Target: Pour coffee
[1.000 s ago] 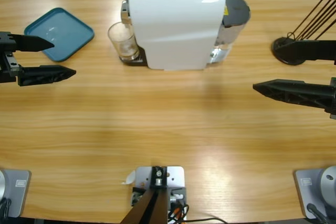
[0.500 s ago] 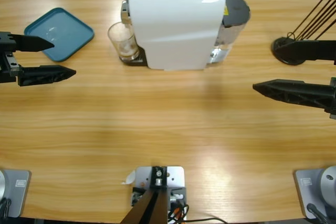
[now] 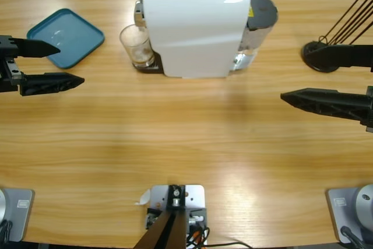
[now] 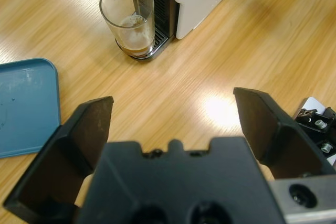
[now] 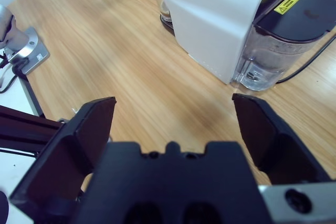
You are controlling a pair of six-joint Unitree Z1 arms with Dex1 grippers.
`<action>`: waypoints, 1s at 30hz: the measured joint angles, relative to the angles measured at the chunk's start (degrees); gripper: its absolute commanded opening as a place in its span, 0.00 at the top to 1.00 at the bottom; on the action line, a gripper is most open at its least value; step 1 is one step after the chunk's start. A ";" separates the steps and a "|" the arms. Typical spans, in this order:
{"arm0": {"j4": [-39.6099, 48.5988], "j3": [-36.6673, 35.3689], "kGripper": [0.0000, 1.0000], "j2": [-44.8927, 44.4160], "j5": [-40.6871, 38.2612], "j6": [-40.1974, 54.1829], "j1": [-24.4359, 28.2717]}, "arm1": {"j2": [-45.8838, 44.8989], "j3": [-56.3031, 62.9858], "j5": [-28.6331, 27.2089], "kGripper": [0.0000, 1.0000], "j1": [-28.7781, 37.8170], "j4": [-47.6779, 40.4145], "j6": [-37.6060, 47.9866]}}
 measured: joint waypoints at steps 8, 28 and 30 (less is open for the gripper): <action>0.00 0.00 0.00 1.79 0.00 0.00 0.00 | 0.36 -0.13 0.00 0.00 0.00 0.00 0.00; -4.93 -1.96 0.00 6.50 -5.37 9.05 3.72 | 2.92 -0.12 0.00 0.00 0.00 -0.83 0.00; -6.79 -2.14 0.00 8.97 -8.72 9.93 6.27 | 2.92 -0.12 0.00 0.00 0.00 -0.83 0.00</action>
